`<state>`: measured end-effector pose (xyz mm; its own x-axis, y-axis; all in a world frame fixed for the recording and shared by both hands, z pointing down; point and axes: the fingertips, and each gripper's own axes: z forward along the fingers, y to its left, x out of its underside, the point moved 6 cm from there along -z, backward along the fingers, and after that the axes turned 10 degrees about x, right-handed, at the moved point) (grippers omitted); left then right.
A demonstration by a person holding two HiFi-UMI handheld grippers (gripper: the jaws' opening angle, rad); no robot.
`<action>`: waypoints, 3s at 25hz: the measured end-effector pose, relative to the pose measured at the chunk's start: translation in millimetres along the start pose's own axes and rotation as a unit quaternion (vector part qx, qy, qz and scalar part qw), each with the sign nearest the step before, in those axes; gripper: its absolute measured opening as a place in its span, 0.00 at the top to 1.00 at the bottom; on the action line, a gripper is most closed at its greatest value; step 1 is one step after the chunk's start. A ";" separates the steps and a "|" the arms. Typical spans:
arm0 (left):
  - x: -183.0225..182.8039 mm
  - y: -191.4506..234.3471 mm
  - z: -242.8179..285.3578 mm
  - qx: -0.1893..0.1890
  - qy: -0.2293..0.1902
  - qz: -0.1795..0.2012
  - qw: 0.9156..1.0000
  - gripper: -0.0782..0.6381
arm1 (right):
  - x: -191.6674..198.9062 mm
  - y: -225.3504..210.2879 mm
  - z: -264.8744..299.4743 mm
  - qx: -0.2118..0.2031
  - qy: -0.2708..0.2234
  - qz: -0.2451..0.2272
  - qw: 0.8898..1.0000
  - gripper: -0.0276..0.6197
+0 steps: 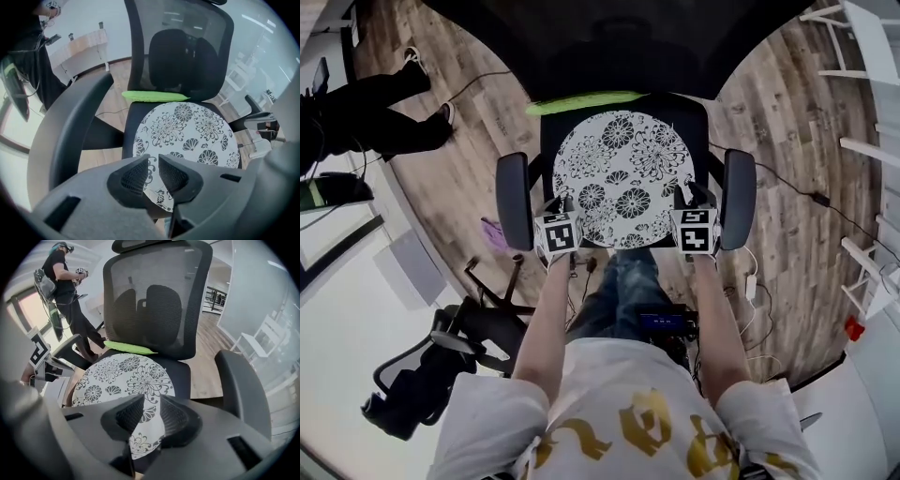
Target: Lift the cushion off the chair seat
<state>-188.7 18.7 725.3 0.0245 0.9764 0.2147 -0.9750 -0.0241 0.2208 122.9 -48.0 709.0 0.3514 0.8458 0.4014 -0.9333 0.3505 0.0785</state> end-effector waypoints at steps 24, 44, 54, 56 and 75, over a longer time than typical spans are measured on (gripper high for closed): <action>35.8 53.5 74.1 -0.055 0.068 -0.038 0.995 0.72 | 30.2 -19.0 112.6 0.066 0.071 -0.022 0.995 0.62; 34.0 42.1 82.6 -0.052 0.113 0.006 0.992 0.86 | 24.5 -7.1 117.0 0.057 0.066 -0.083 0.993 0.91; 32.5 44.7 79.2 -0.036 0.088 0.009 0.995 0.86 | 16.7 -5.9 103.0 0.072 0.067 -0.092 0.991 0.91; 31.6 44.4 74.8 -0.035 0.083 0.009 0.996 0.86 | 14.1 -4.0 98.3 0.074 0.066 -0.092 0.991 0.91; 31.6 11.3 32.9 -0.004 0.084 0.033 0.996 0.86 | 1.0 -7.4 45.1 0.082 0.056 -0.060 0.993 0.92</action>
<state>-191.6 42.2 765.8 -0.0765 0.9948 0.0665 -0.9749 -0.0886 0.2041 126.8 -67.9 749.9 0.4587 0.8442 0.2774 -0.8804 0.3896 0.2702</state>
